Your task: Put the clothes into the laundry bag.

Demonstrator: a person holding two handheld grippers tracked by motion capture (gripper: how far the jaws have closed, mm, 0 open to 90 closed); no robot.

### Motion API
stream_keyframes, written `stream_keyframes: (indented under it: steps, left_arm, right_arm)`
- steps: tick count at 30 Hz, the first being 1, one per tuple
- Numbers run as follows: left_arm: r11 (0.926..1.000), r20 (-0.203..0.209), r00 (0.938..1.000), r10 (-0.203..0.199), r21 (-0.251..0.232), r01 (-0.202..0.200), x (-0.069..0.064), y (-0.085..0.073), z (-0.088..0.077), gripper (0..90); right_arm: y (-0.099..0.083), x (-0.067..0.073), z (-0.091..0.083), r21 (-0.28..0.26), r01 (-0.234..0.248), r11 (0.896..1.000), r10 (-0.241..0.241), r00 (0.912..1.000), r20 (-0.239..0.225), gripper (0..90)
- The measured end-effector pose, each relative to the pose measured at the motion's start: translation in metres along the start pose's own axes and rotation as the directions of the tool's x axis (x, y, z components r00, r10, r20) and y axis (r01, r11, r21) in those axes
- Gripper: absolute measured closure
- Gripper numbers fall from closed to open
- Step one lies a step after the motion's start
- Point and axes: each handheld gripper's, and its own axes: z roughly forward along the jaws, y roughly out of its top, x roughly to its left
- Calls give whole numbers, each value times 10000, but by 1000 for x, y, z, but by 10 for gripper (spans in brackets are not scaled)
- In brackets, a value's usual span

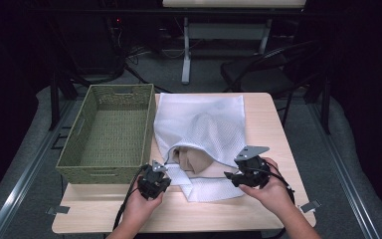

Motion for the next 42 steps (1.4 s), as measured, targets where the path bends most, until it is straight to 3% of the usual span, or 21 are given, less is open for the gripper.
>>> stream_keyframes:
  steps: [5, 11, 16, 20, 24, 31, 34, 38, 42]
  left_arm:
    - [9996, -68, 9997, 255, 124, -254, -4, -6, -6, 885]
    - [9992, -122, 9996, 255, 326, -251, -1, -15, -9, 885]
    - [9991, -154, 9999, 31, 416, -24, 7, -24, -9, 885]
    - [9991, -197, 9998, -57, 416, 65, 9, -29, -8, 885]
    - [9992, -261, 9996, -51, 389, 62, 10, -32, -7, 884]
    - [9992, -178, 9998, -133, 380, 139, 11, -35, -6, 883]
    - [9990, -167, 9997, -165, 402, 171, 12, -37, -6, 883]
    - [9990, -182, 9996, -226, 371, 233, 12, -38, -5, 883]
    - [9989, -208, 9997, -162, 426, 170, 12, -39, -5, 883]
  right_arm:
    - [-17, -5, -5, -34, -875, 9962, 876, 9959, 232, 385]
    - [-35, -9, -1, 185, -1365, 9905, 1348, 9880, 754, 366]
    - [-49, -11, 5, 247, -2033, 9788, 2017, 9779, 550, 345]
    - [-54, -9, 11, 559, -2243, 9729, 2204, 9730, 682, 298]
    - [-58, -11, 12, 512, -2621, 9637, 2580, 9633, 747, 292]
    - [-66, -12, 16, 654, -3009, 9514, 2981, 9533, 485, 293]
    - [-67, -13, 22, 848, -3115, 9465, 3111, 9502, 189, 325]
    - [-68, -15, 26, 984, -3274, 9398, 3294, 9442, -49, 439]
    - [-68, -15, 26, 1081, -2966, 9489, 2995, 9540, -113, 655]
